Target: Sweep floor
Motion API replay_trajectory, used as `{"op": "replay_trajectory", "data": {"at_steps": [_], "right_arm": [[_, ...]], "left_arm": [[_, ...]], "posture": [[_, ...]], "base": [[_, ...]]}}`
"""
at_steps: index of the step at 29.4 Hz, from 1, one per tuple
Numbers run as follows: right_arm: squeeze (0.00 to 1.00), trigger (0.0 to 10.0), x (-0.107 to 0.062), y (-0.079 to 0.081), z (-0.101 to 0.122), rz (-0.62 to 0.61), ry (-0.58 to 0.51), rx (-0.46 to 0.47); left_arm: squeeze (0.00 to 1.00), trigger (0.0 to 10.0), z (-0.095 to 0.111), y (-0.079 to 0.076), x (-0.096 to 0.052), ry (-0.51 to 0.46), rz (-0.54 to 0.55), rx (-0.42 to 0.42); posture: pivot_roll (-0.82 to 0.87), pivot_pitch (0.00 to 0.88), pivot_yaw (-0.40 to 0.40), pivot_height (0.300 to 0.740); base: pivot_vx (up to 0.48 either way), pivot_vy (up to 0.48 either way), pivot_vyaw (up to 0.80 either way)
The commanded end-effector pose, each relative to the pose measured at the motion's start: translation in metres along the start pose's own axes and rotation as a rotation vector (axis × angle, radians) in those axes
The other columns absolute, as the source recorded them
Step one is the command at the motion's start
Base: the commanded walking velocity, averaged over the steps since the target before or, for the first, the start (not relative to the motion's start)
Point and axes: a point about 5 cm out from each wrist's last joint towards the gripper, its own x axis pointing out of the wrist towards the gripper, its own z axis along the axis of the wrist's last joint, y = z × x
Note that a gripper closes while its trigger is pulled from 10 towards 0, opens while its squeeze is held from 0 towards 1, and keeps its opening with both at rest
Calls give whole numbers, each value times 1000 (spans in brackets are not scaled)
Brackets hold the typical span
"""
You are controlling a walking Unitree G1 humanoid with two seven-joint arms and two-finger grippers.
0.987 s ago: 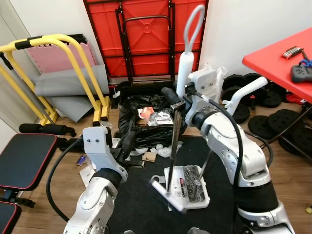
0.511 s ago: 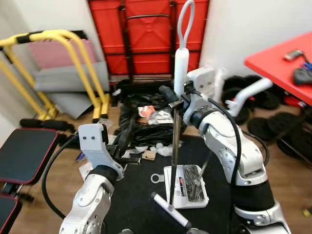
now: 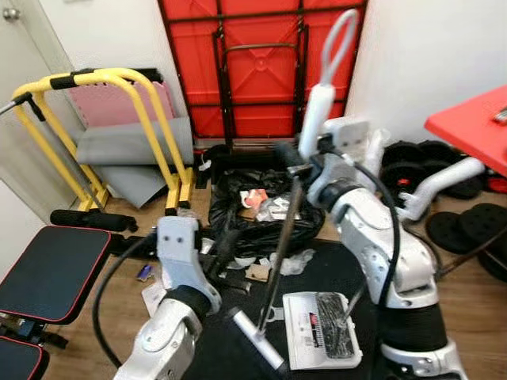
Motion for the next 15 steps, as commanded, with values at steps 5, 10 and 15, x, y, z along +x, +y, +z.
{"op": "replay_trajectory", "data": {"at_steps": [5,10,15], "right_arm": [[0,10000,3,9,14,1,-48,-10],[0,10000,6,11,24,-22,-54,-54],[0,10000,8,9,24,-65,-25,-110]], "left_arm": [[0,10000,-4,-4,-4,39,-61,18],[0,10000,-9,-12,-9,70,-113,18],[0,10000,-10,-15,-13,89,-142,17]], "posture": [[-152,133,25,740],[-149,147,31,740],[-149,153,33,740]], "base": [[237,0,0],[0,0,0],[0,0,0]]}}
